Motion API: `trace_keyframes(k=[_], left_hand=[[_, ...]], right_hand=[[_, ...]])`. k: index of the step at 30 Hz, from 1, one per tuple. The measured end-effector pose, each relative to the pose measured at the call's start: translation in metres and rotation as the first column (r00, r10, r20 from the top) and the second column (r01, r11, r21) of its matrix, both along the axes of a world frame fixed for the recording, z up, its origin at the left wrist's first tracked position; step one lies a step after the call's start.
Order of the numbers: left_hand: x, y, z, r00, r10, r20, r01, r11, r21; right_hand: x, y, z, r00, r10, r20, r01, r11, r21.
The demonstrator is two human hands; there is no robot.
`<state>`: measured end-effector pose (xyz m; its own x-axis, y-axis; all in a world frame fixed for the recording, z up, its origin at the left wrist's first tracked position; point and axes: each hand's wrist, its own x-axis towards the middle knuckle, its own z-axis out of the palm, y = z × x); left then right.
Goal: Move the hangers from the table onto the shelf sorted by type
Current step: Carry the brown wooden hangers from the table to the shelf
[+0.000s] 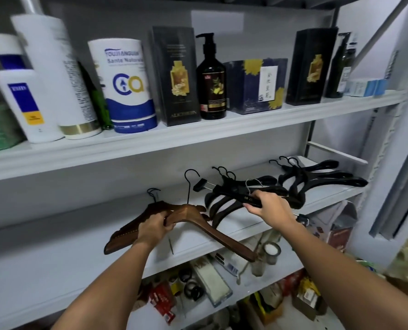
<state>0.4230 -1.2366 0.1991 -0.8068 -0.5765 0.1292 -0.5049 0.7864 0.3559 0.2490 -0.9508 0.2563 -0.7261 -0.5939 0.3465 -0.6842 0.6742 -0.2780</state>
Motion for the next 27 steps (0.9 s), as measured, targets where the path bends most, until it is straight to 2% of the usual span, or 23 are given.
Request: trace_keyframes(k=[9, 17, 23, 27], left_hand=[[0.02, -0.053, -0.026, 0.988, 0.122, 0.09, -0.127, 0.99, 0.055], [0.012, -0.081, -0.056, 0.972, 0.187, 0.139, -0.206, 0.969, 0.134], [0.01, -0.085, -0.082, 0.972, 0.222, 0.081, -0.235, 0.947, 0.217], [0.017, -0.088, -0.092, 0.968, 0.249, 0.026, -0.249, 0.945, 0.211]], right_hand=[[0.019, -0.051, -0.016, 0.999, -0.028, 0.027, 0.028, 0.999, -0.015], [0.025, -0.088, -0.03, 0.99, -0.098, 0.106, 0.089, 0.993, 0.081], [0.024, -0.103, -0.039, 0.988, -0.081, 0.13, 0.072, 0.995, 0.075], [0.019, -0.115, -0.043, 0.99, -0.051, 0.132, 0.042, 0.997, 0.068]])
